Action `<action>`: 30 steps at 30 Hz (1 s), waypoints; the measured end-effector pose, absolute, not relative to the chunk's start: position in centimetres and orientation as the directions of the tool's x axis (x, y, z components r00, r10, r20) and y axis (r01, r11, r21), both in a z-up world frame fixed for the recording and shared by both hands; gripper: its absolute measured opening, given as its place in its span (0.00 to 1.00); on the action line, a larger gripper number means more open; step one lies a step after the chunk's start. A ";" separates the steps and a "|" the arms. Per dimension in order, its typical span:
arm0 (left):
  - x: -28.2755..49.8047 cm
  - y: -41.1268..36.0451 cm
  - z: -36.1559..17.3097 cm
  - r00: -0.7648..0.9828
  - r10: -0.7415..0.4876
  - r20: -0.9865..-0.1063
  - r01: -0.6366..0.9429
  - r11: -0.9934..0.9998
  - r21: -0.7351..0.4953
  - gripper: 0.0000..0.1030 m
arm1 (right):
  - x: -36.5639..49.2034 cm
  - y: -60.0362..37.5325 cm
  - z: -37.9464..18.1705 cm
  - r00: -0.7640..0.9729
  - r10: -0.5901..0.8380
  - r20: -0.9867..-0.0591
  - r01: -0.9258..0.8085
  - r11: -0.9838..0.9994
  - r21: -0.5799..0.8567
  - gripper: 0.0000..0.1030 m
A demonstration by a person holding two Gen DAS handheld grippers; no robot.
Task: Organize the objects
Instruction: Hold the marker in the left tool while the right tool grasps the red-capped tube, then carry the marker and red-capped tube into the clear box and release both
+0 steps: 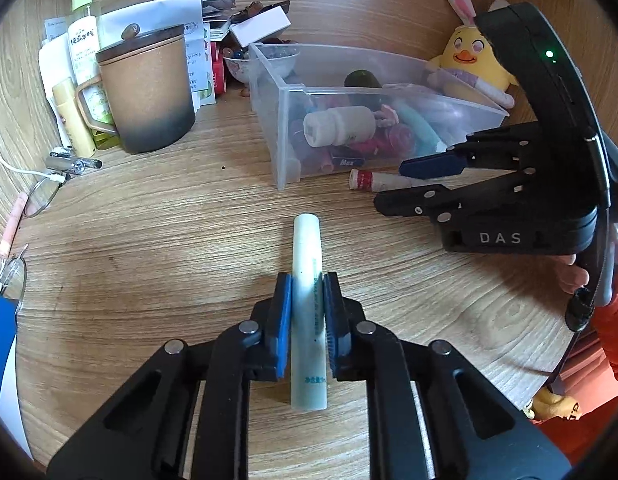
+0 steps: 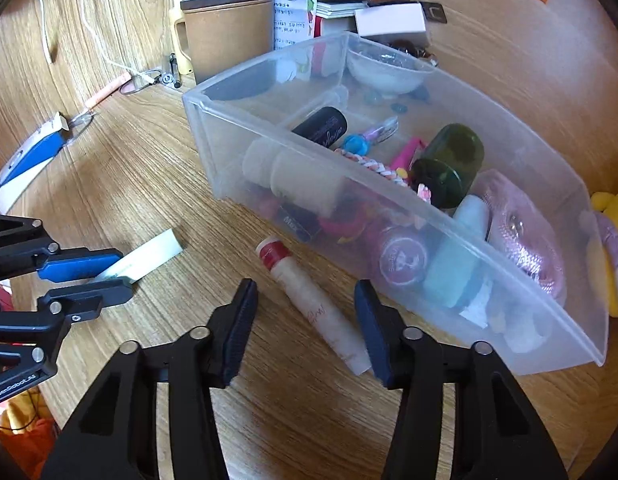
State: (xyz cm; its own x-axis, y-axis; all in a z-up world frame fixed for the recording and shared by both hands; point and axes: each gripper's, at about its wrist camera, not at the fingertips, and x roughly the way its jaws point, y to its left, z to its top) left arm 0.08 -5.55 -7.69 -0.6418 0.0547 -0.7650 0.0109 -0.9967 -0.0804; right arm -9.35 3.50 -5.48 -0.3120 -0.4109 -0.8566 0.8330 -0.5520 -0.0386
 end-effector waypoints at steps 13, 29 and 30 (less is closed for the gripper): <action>0.2 -4.9 -5.2 -0.693 0.103 -0.714 -0.015 -0.992 -0.128 0.14 | -6.5 6.6 -3.4 -0.355 -0.490 -0.796 0.801 -0.599 0.011 0.14; -1.9 -3.9 0.5 -0.783 0.100 -0.613 -0.027 -0.992 -0.127 0.14 | -7.1 9.7 3.8 -0.521 -0.571 -0.635 0.728 -0.685 0.018 0.14; -2.1 -3.9 0.7 -0.787 0.098 -0.609 -0.026 -0.992 -0.127 0.14 | -7.3 9.8 4.0 -0.527 -0.572 -0.629 0.723 -0.690 0.022 0.14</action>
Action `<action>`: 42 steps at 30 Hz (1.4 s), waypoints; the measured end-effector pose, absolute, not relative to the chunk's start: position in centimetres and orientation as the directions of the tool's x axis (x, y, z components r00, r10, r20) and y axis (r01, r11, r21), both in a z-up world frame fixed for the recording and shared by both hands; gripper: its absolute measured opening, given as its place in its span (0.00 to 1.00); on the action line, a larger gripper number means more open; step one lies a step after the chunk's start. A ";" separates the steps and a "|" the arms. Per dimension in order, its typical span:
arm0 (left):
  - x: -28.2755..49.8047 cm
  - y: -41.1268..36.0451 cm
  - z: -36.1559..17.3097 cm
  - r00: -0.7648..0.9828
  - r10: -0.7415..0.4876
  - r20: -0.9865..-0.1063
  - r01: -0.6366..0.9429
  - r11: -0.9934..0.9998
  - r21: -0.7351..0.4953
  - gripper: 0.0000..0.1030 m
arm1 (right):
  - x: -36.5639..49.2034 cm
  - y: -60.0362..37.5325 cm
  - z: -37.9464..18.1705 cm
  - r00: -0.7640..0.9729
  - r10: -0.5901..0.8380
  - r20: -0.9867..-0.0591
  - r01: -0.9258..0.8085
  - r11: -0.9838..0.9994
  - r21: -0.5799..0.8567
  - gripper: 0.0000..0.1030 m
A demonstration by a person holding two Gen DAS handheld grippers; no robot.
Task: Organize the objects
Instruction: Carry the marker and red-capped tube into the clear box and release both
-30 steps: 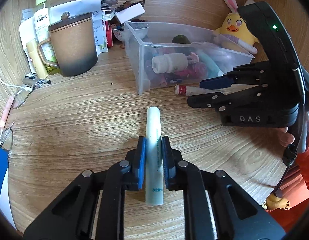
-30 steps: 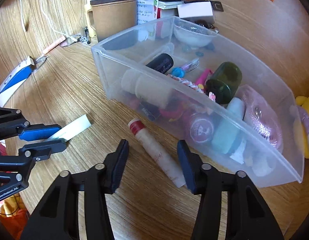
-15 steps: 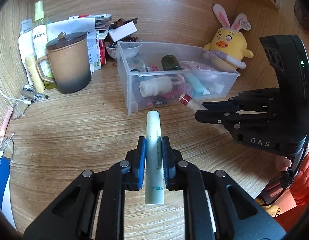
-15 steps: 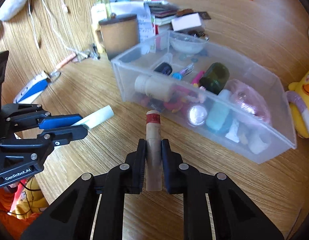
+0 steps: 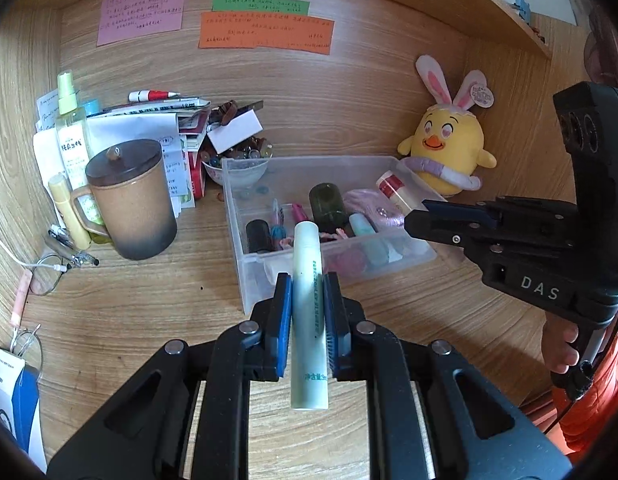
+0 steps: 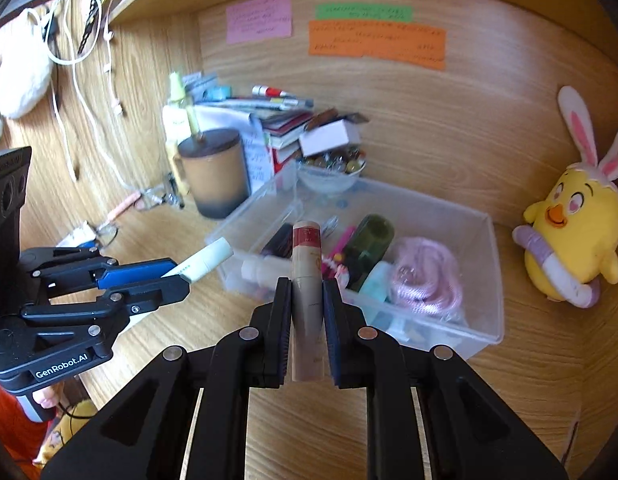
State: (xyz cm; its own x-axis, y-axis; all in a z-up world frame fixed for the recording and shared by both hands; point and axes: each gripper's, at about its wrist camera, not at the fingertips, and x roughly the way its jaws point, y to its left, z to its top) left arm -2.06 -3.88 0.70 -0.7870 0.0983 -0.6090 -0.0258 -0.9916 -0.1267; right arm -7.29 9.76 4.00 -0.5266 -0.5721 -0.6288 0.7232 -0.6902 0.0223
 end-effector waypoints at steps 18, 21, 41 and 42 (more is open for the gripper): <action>-9.7 -4.7 -0.1 -0.725 0.102 -0.681 -0.006 -0.990 -0.142 0.14 | -14.7 6.2 0.7 -0.481 -0.515 -0.709 0.683 -0.728 0.065 0.14; -10.3 -4.8 -0.6 -0.701 0.128 -0.701 -0.011 -0.986 -0.169 0.14 | -14.6 5.3 0.0 -0.460 -0.508 -0.728 0.702 -0.710 0.051 0.14; -7.5 -3.7 1.0 -0.769 0.081 -0.634 -0.001 -0.992 -0.126 0.28 | -11.8 9.8 2.7 -0.513 -0.542 -0.666 0.684 -0.727 0.066 0.26; -7.3 -3.6 1.0 -0.773 0.080 -0.630 0.001 -0.992 -0.126 0.34 | -11.7 10.1 2.8 -0.518 -0.543 -0.661 0.680 -0.730 0.067 0.27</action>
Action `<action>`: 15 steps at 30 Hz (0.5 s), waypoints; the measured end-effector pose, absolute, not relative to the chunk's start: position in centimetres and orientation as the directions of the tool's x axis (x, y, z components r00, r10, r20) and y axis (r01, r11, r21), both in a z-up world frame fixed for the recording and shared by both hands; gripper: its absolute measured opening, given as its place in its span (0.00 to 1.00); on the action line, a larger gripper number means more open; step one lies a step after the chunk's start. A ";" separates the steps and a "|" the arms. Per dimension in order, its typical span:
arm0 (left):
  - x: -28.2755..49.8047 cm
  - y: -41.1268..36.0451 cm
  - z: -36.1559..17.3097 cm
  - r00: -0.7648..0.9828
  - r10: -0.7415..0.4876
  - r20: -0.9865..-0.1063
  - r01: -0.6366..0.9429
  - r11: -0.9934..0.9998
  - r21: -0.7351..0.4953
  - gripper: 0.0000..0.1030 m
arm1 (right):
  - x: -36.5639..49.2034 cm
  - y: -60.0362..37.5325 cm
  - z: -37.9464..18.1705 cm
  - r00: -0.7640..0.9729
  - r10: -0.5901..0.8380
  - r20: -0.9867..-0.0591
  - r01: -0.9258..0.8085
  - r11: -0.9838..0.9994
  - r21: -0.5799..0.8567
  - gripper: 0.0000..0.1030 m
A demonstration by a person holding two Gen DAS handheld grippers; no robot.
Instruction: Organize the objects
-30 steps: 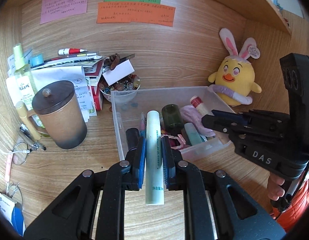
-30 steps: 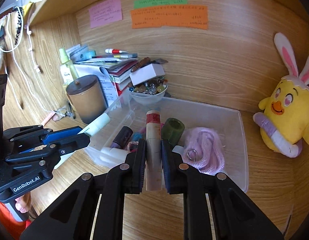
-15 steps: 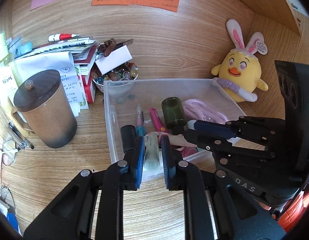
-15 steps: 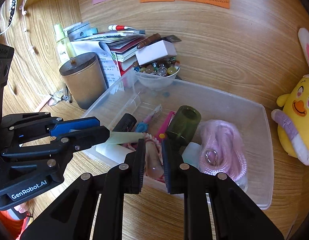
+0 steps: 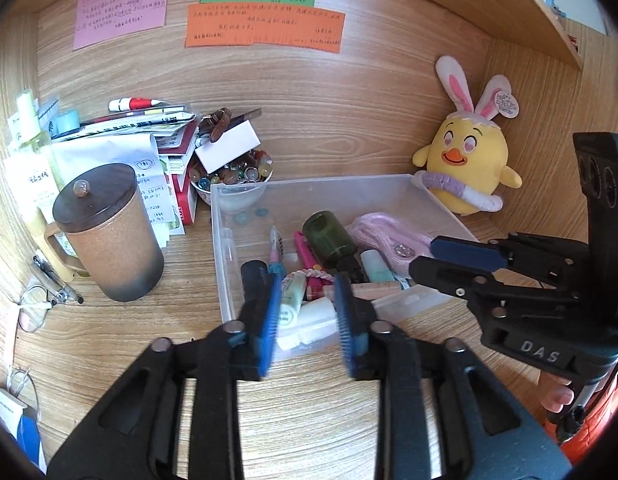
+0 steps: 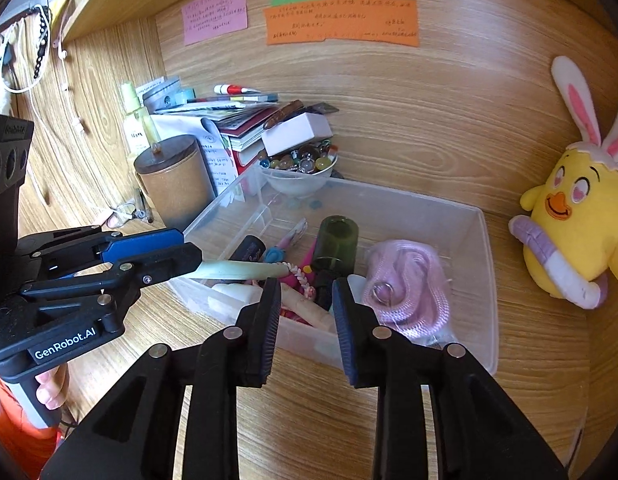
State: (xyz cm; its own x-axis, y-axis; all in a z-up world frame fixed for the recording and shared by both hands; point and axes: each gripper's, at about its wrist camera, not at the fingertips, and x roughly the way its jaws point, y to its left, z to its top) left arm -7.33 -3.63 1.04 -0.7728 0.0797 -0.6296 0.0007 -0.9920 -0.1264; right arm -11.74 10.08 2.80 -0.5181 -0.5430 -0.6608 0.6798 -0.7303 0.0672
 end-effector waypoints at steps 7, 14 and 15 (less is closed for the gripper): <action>-5.8 -3.0 1.1 -0.802 0.053 -0.594 0.011 -0.995 -0.103 0.57 | -10.7 12.1 3.3 -0.573 -0.533 -0.623 0.651 -0.757 0.048 0.51; -4.7 -2.7 1.1 -0.822 0.035 -0.568 0.028 -0.994 -0.101 0.80 | -9.7 13.0 3.2 -0.609 -0.519 -0.600 0.635 -0.772 0.024 0.67; -4.6 -2.7 1.0 -0.824 0.034 -0.565 0.030 -0.994 -0.103 0.83 | -9.6 13.1 3.2 -0.610 -0.519 -0.599 0.633 -0.774 0.027 0.69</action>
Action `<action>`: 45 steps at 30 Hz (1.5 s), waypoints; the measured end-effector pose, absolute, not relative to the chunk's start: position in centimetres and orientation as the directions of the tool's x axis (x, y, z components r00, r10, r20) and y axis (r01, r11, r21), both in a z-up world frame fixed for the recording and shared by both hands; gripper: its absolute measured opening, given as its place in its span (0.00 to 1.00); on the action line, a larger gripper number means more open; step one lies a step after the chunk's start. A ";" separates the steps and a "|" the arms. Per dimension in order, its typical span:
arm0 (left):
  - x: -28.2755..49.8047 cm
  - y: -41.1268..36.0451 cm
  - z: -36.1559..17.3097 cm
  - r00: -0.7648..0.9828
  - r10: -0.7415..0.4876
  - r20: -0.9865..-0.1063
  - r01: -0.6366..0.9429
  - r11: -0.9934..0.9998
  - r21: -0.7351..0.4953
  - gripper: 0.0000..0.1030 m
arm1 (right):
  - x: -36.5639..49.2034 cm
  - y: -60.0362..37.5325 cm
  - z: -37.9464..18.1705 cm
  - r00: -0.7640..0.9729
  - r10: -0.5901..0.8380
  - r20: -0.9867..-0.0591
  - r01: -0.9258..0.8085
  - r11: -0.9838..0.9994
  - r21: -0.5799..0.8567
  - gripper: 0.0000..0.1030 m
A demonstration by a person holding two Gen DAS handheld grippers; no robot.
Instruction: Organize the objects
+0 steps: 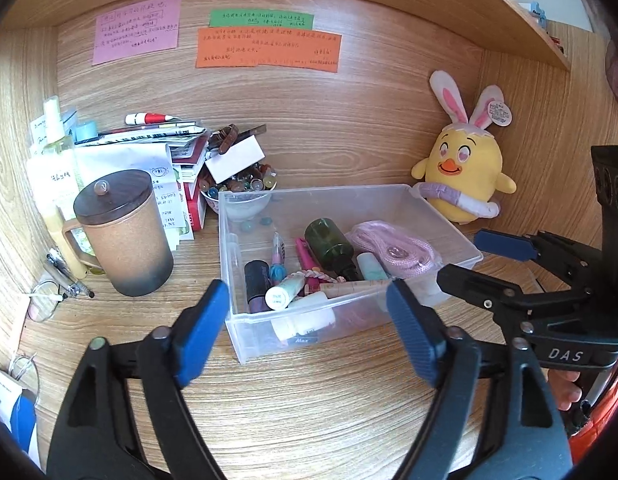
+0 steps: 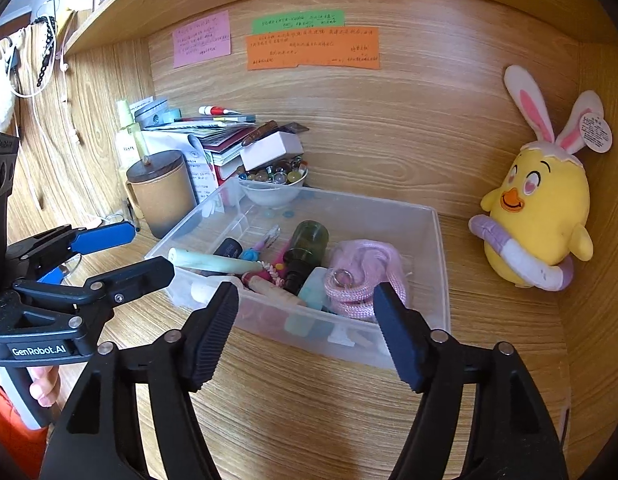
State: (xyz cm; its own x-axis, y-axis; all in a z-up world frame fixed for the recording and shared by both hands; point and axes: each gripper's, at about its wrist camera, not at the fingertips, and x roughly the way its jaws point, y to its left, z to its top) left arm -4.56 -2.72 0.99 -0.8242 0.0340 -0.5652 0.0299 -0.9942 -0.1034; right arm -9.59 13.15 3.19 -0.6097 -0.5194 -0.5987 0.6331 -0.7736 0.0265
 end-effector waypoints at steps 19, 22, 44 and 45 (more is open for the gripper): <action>-3.8 -2.1 -0.3 -0.812 0.036 -0.583 0.039 -0.993 -0.116 0.88 | -8.9 14.5 2.1 -0.608 -0.515 -0.604 0.607 -0.792 0.065 0.78; -3.7 -1.9 -0.2 -0.814 0.032 -0.581 0.039 -0.993 -0.110 0.88 | -8.7 14.6 2.2 -0.611 -0.515 -0.602 0.607 -0.793 0.062 0.78; -3.1 -1.4 0.1 -0.821 0.032 -0.571 0.044 -0.992 -0.118 0.88 | -8.0 15.0 1.9 -0.598 -0.525 -0.606 0.613 -0.786 0.076 0.78; -3.1 -1.4 0.0 -0.821 0.031 -0.571 0.045 -0.992 -0.119 0.88 | -8.0 15.0 1.9 -0.598 -0.525 -0.605 0.613 -0.786 0.076 0.78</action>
State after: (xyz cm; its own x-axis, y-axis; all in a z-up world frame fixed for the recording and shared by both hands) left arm -3.13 -1.43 0.02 -0.8205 0.0309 -0.5708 0.0451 -0.9919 -0.1185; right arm -7.96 15.03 1.92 -0.5982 -0.5251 -0.6053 0.6132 -0.7862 0.0761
